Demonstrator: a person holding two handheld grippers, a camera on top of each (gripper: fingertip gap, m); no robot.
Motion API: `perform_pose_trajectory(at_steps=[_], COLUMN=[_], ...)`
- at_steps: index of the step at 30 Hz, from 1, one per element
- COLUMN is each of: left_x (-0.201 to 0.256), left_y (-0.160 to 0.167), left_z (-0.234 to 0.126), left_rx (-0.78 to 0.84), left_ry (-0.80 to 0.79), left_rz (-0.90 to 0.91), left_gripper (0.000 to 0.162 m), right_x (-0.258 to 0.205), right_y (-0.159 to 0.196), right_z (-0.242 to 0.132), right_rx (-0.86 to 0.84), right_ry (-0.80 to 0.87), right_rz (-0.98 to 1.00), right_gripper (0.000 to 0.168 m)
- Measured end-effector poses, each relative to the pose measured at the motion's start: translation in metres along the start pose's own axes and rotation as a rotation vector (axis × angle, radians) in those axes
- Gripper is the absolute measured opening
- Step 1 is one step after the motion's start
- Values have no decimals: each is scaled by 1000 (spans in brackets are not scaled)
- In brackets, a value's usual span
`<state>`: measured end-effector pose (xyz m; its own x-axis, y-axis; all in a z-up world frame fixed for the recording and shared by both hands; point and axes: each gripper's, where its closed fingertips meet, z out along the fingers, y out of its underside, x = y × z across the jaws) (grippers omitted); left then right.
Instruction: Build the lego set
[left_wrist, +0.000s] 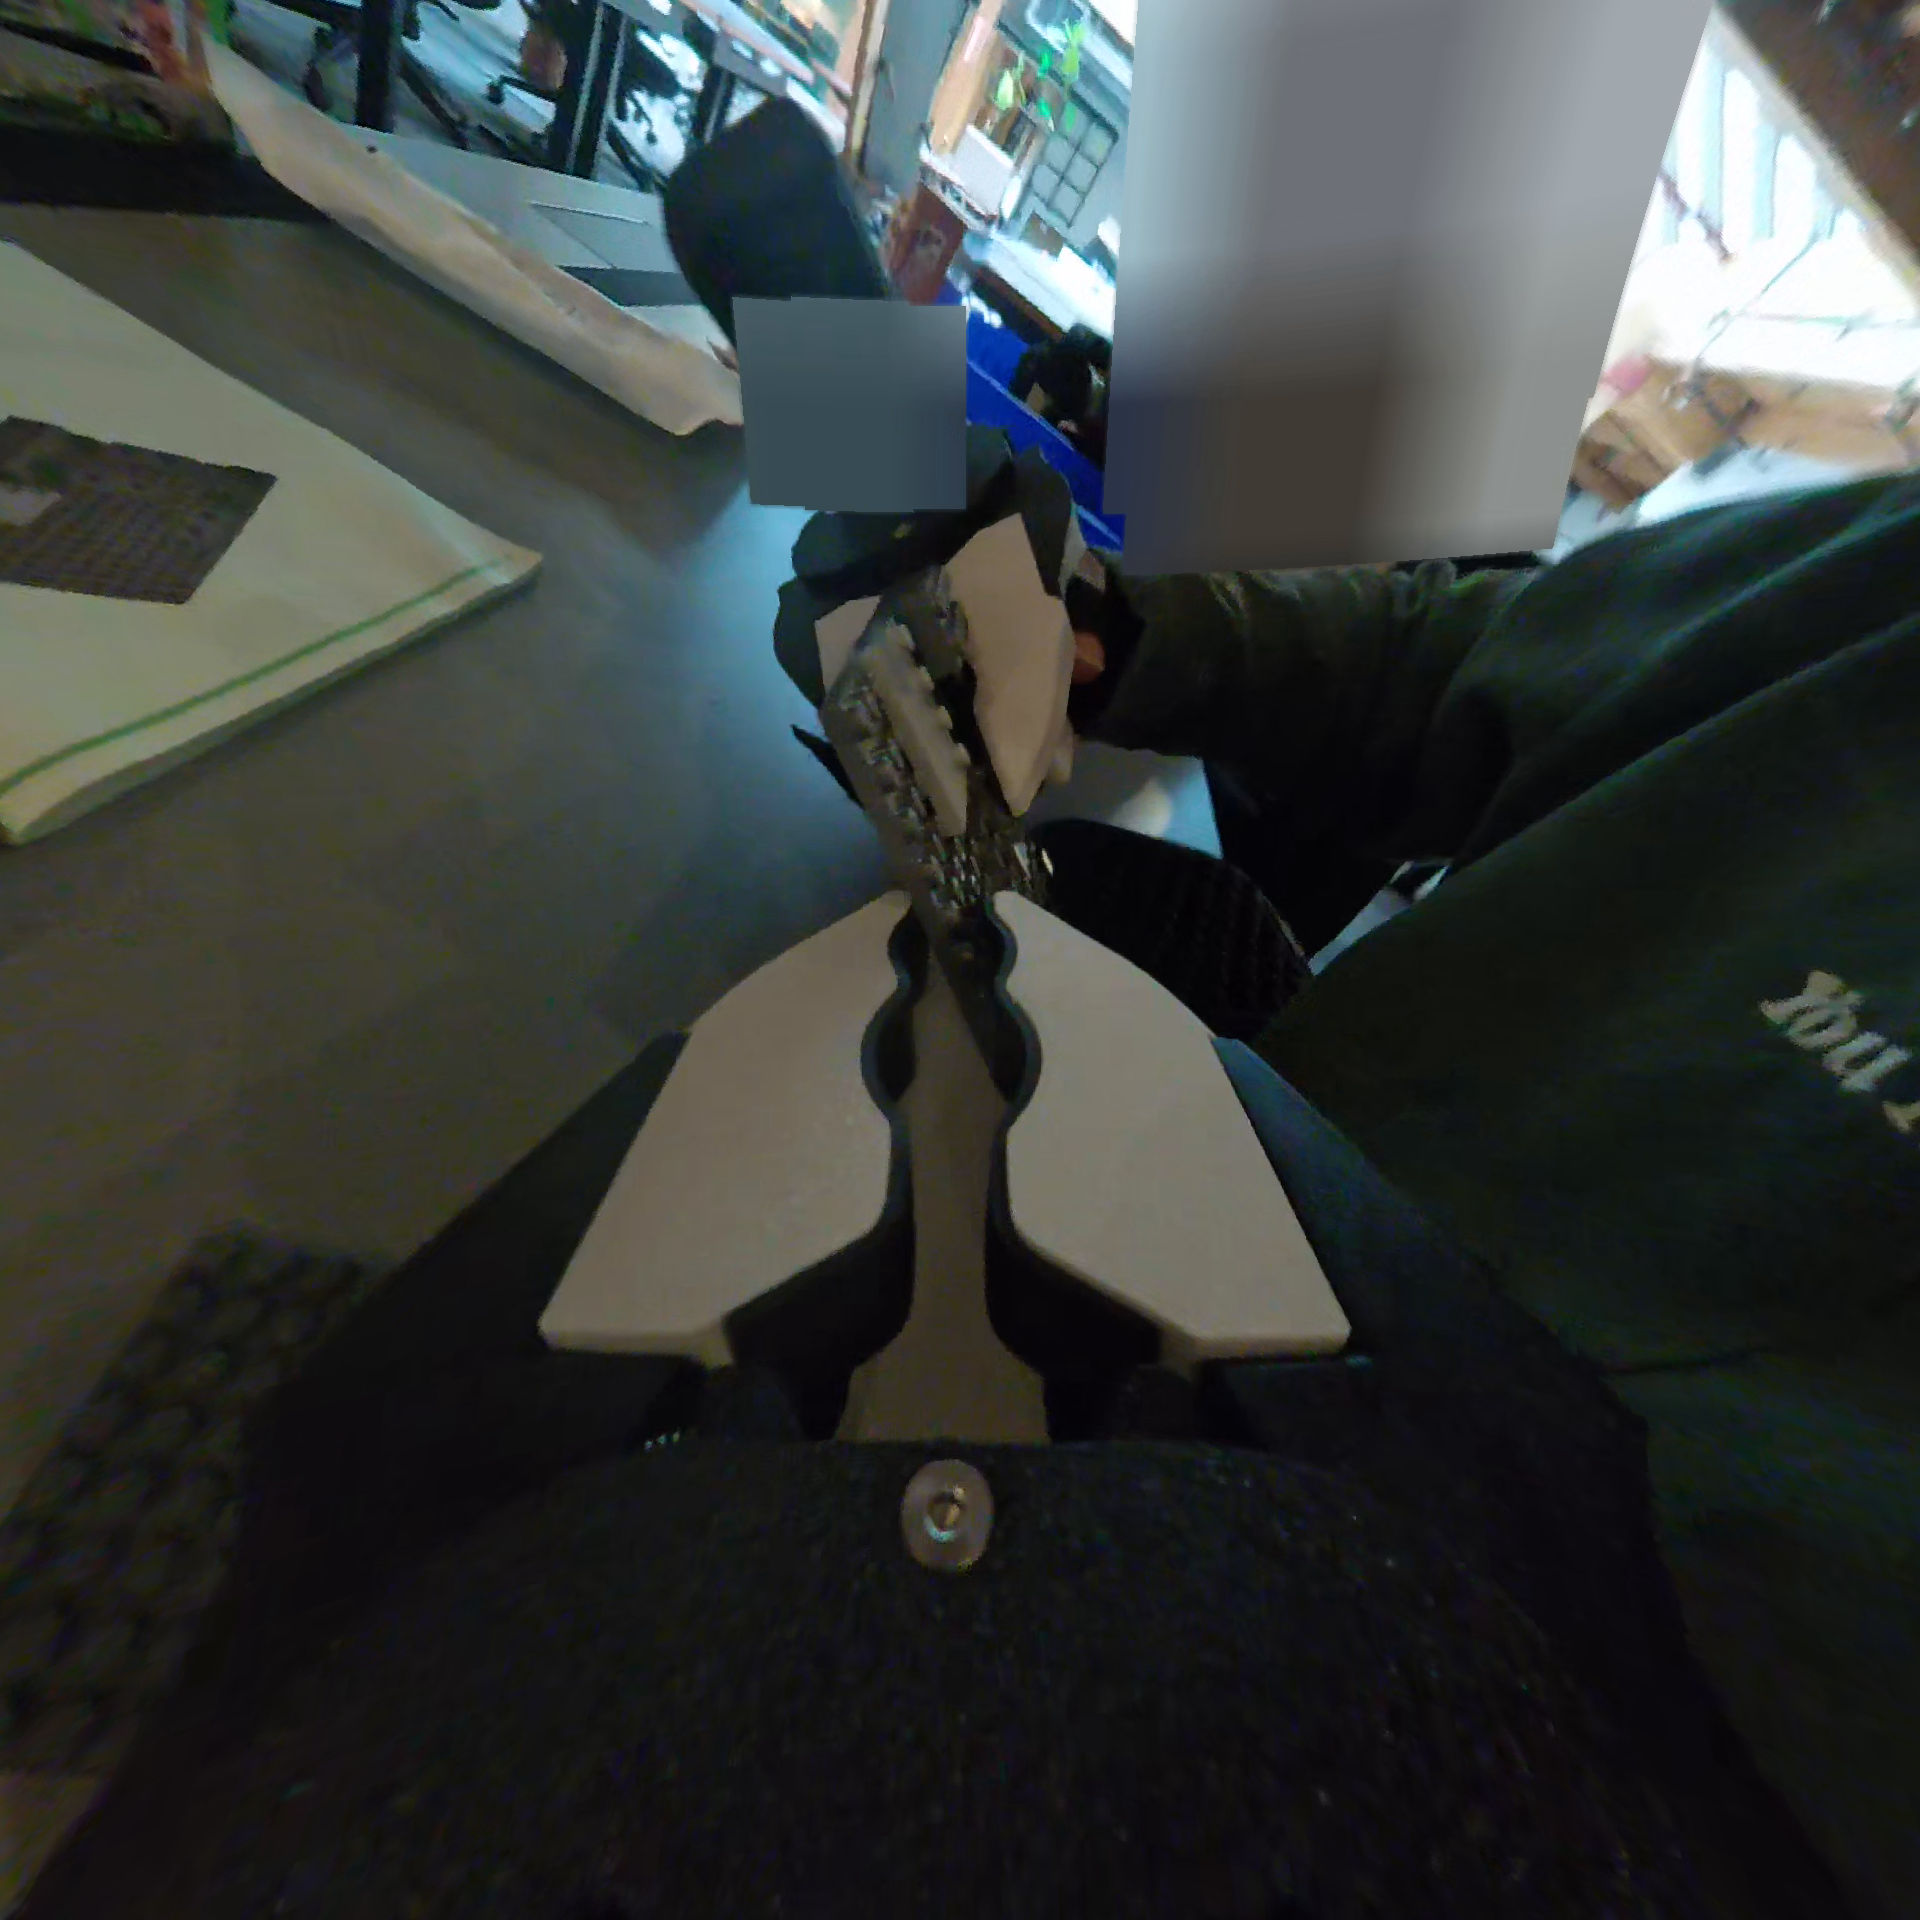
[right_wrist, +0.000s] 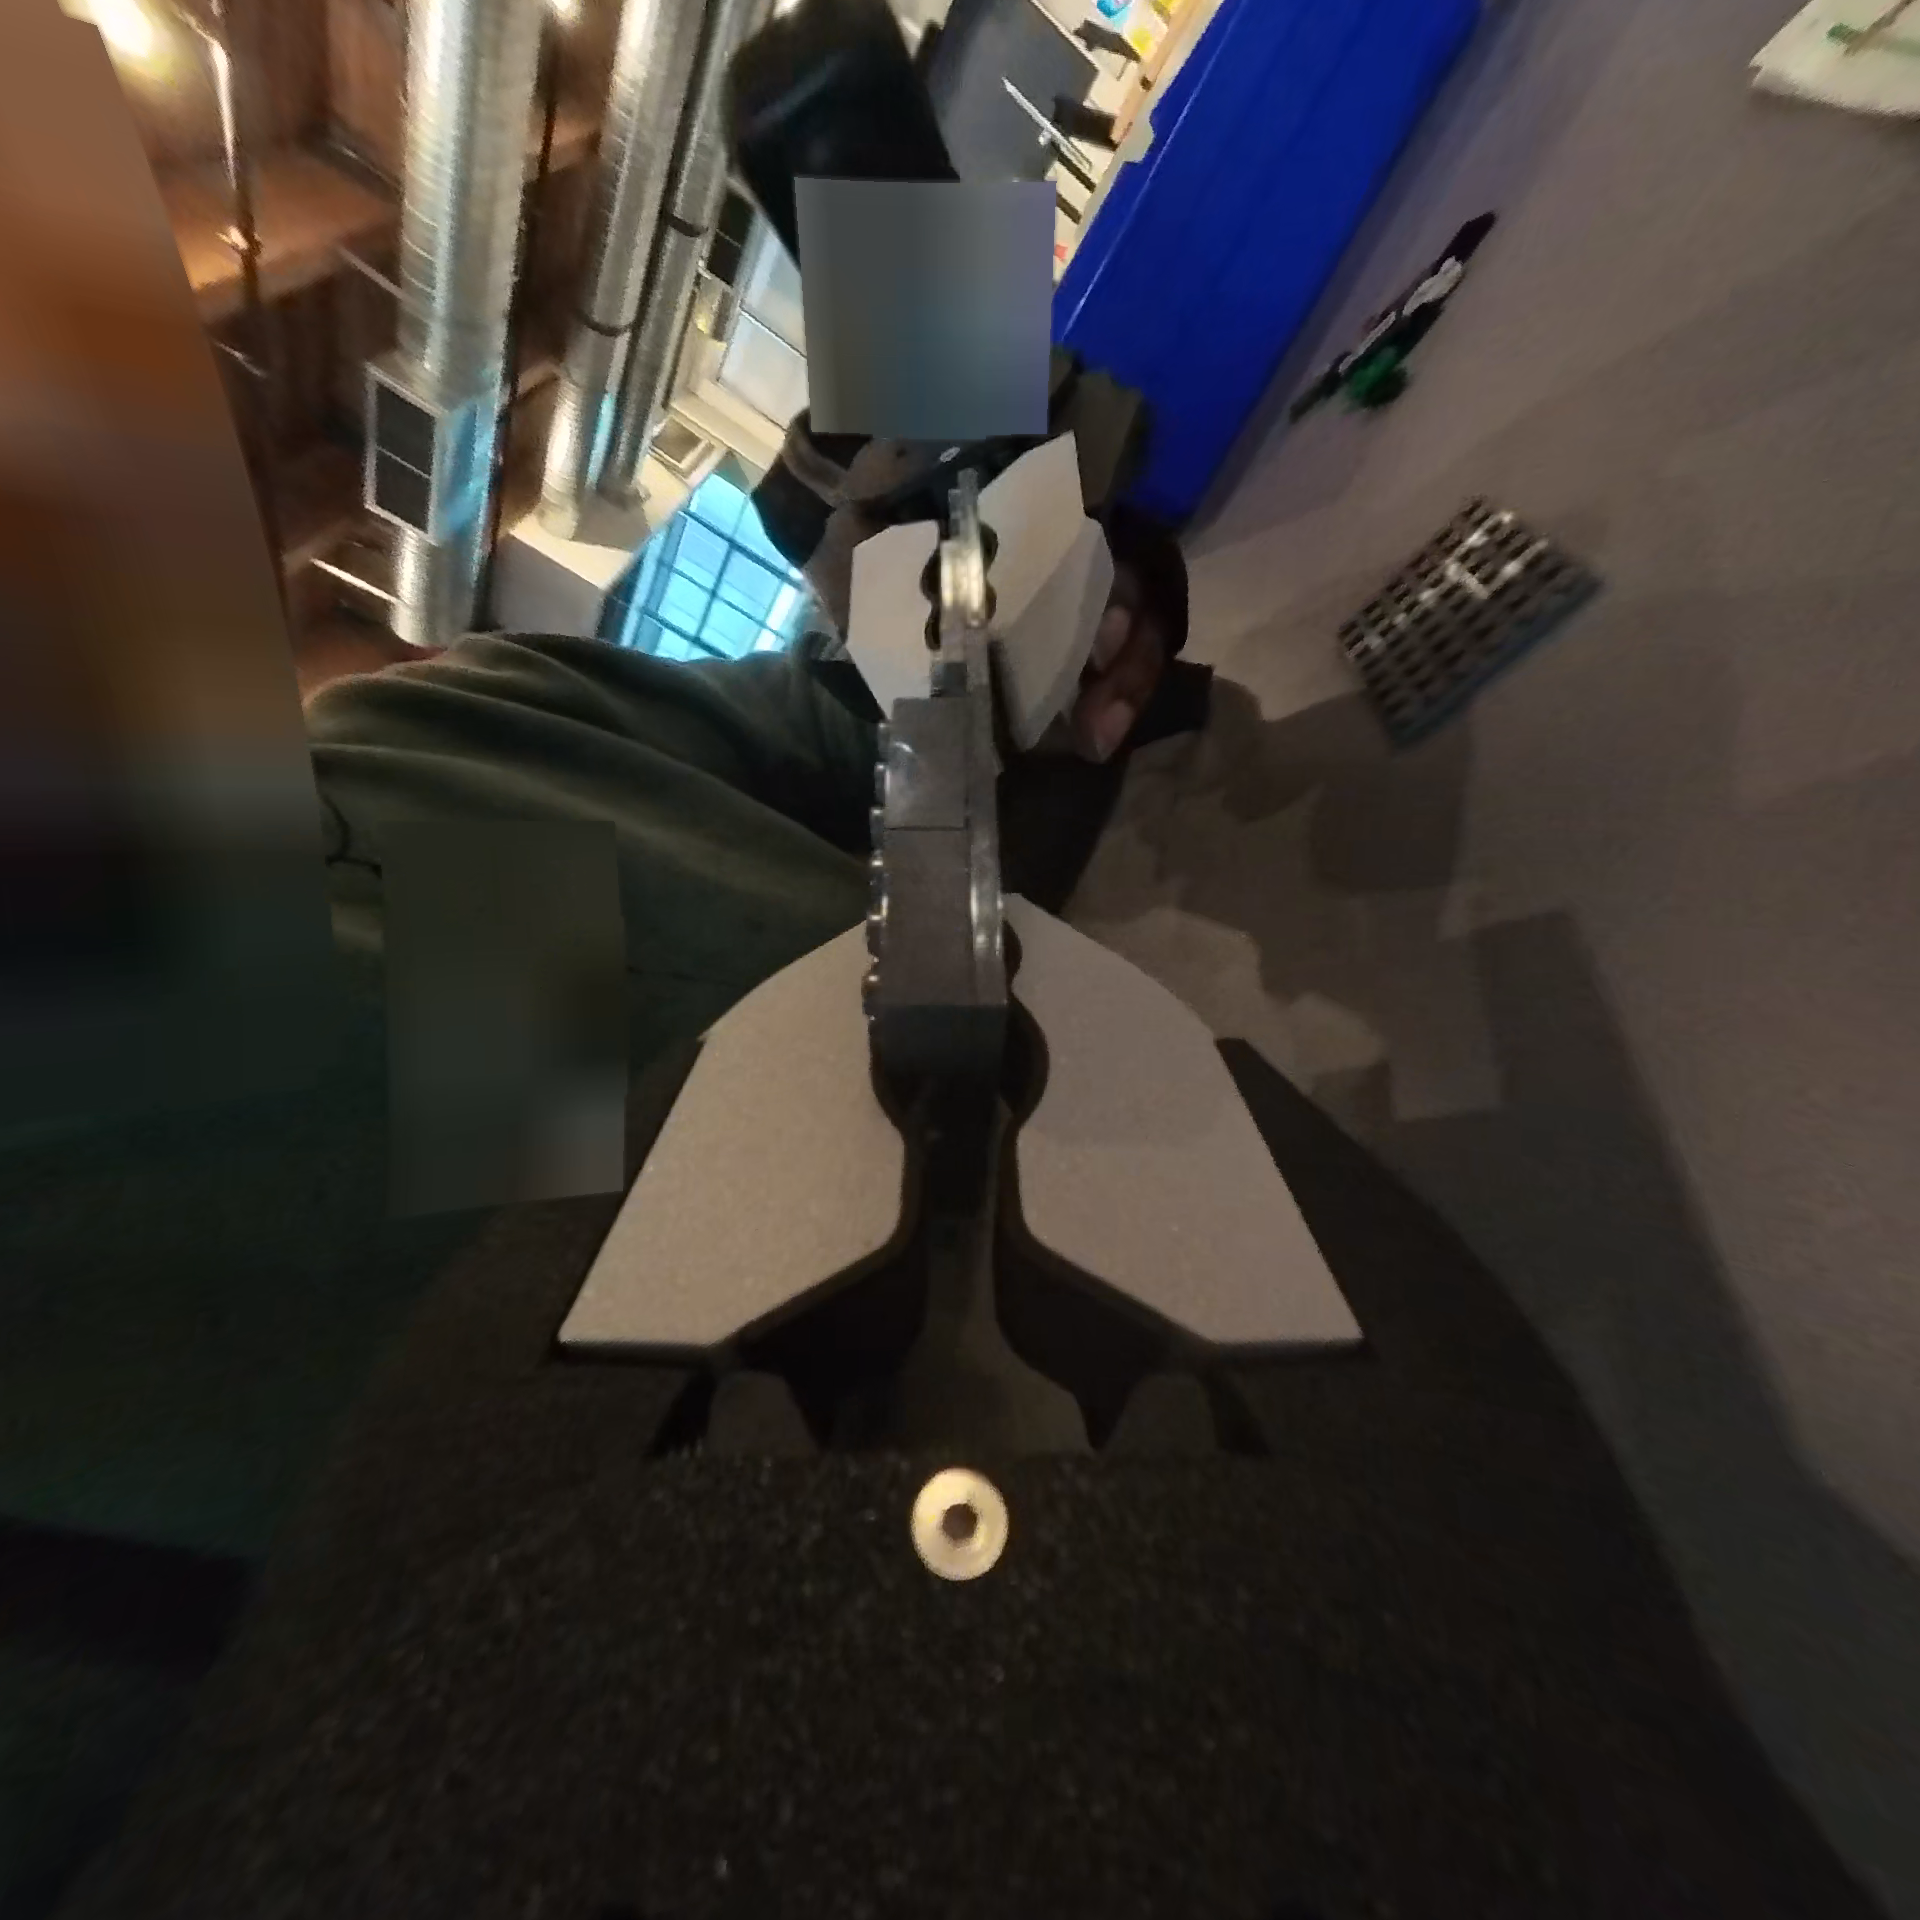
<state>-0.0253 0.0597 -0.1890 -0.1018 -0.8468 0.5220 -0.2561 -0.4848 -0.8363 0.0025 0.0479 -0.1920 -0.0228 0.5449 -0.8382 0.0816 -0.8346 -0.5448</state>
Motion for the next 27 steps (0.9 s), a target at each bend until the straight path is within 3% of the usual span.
perform_pose_trajectory(at_steps=[10, 13, 16, 18, 22, 27], left_x=[-1, -15, -1, -2, -9, -20], left_y=[11, 15, 9, 9, 8, 18], left_z=[0, -3, -5, -5, -5, -7], left_rx=[-82, -130, -83, -104, -112, -161], left_ry=[-29, -132, -54, -93, -104, -79], left_rz=[80, 165, 108, 165, 120, -63], left_gripper=[8, 5, 4, 4, 4, 4], right_x=[2, -8, -12, -14, -13, -3], right_y=[9, 10, 17, 15, 15, 18], right_z=[2, 5, 11, 11, 8, -12], right_rx=[6, -7, -49, -40, -46, -86], right_ry=[-10, -62, -24, -35, -35, 56], right_rz=[44, 56, -26, -27, -42, -80], right_gripper=[8, 8, 8, 8, 8, 8])
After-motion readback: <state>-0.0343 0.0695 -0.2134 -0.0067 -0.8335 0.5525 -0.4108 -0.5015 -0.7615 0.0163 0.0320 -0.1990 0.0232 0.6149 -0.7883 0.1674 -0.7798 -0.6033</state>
